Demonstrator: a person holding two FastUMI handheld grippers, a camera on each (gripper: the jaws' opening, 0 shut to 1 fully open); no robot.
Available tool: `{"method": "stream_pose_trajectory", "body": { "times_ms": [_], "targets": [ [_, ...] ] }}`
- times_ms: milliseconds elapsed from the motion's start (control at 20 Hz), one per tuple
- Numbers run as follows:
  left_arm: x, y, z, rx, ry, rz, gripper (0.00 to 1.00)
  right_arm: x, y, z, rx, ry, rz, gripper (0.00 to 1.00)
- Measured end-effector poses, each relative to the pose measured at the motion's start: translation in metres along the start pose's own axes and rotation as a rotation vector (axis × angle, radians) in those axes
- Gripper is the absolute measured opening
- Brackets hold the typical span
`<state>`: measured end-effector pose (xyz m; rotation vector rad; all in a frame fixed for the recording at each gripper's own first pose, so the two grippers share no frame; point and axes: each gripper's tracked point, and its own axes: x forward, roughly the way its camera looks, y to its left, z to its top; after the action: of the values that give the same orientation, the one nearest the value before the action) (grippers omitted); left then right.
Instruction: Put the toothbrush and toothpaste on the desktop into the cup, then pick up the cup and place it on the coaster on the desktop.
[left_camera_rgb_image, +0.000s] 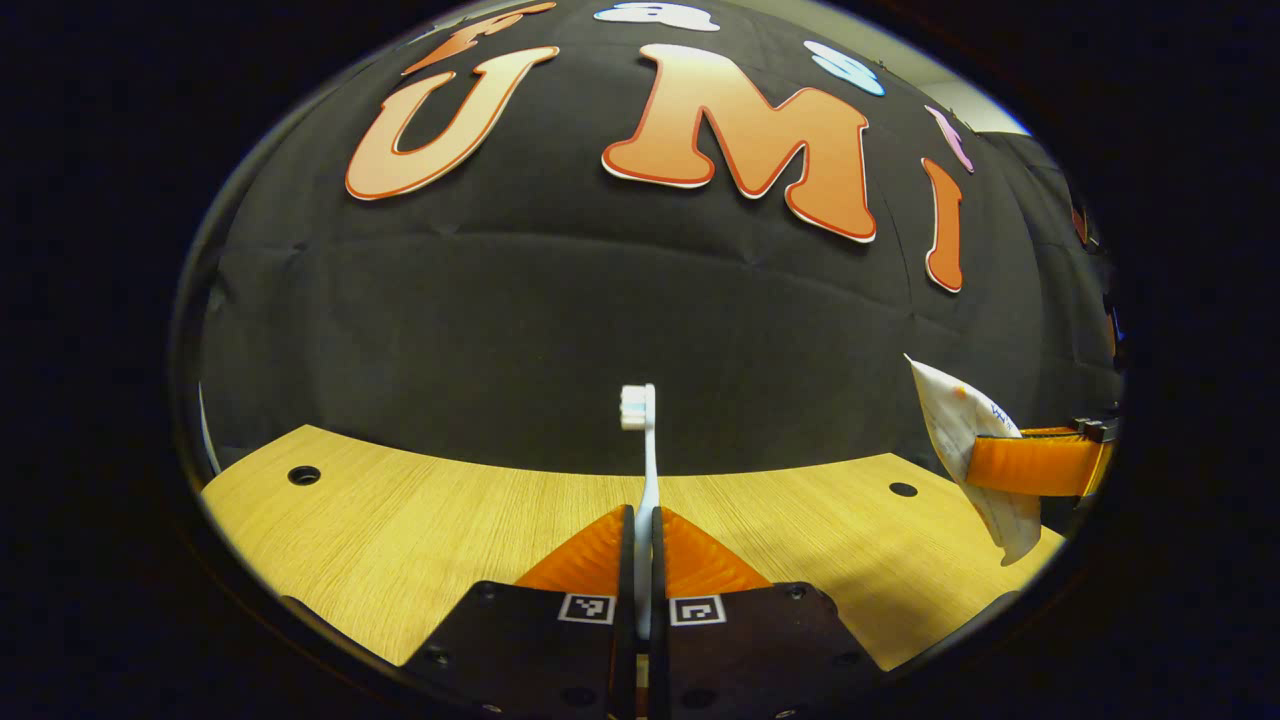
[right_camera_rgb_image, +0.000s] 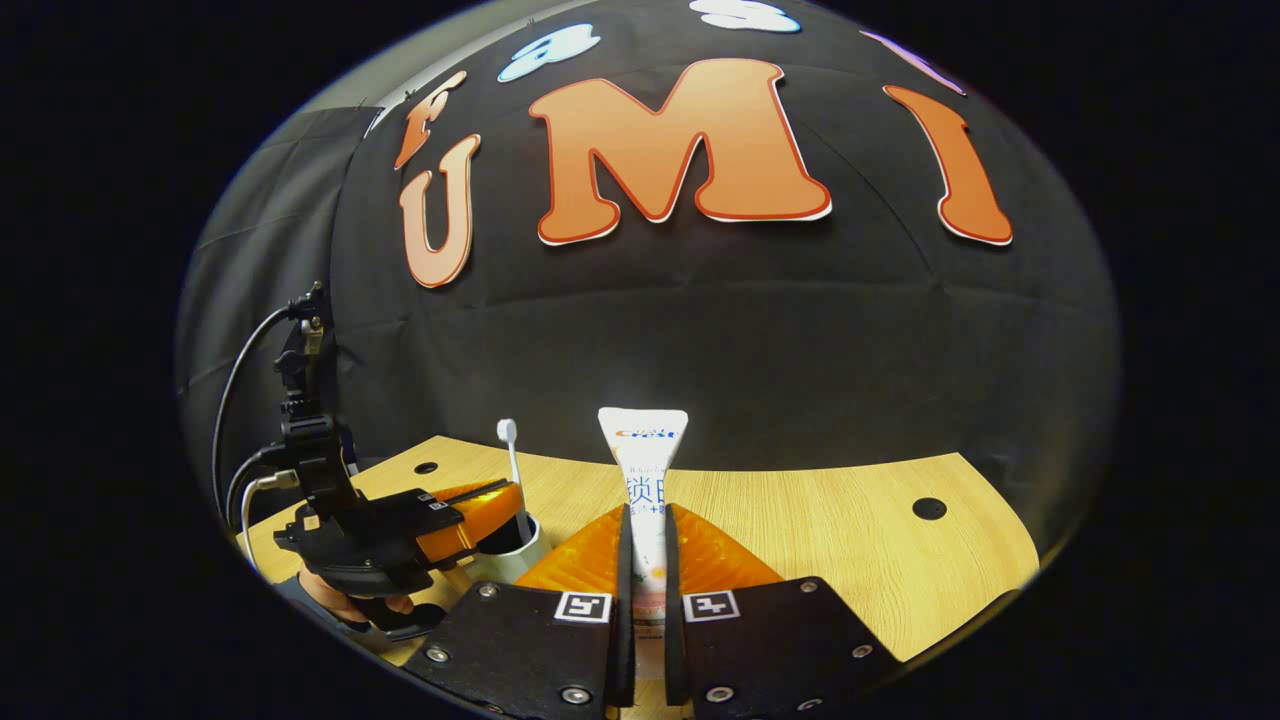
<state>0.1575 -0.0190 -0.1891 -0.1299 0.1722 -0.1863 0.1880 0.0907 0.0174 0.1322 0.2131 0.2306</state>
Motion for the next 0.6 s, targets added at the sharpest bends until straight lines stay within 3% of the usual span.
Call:
{"method": "stream_pose_trajectory", "body": {
  "times_ms": [150, 400, 450, 500, 600],
  "targets": [
    [-0.011, -0.001, -0.003, -0.016, 0.028, -0.017, 0.11, -0.005, 0.004, 0.006, -0.005, -0.014, -0.003, 0.12],
    [-0.038, -0.002, -0.009, -0.024, 0.108, -0.022, 0.49, -0.013, 0.011, 0.018, 0.004, -0.041, -0.005, 0.12],
    [-0.044, 0.0, -0.007, -0.018, 0.112, -0.015, 0.52, -0.014, 0.013, 0.021, 0.005, -0.048, -0.005, 0.12],
    [-0.048, 0.003, -0.007, -0.006, 0.117, -0.008, 0.67, -0.016, 0.015, 0.023, 0.007, -0.056, 0.001, 0.12],
    [-0.059, 0.009, -0.005, 0.021, 0.153, 0.022, 0.8, -0.018, 0.022, 0.026, 0.015, -0.064, 0.017, 0.12]
  ]
}}
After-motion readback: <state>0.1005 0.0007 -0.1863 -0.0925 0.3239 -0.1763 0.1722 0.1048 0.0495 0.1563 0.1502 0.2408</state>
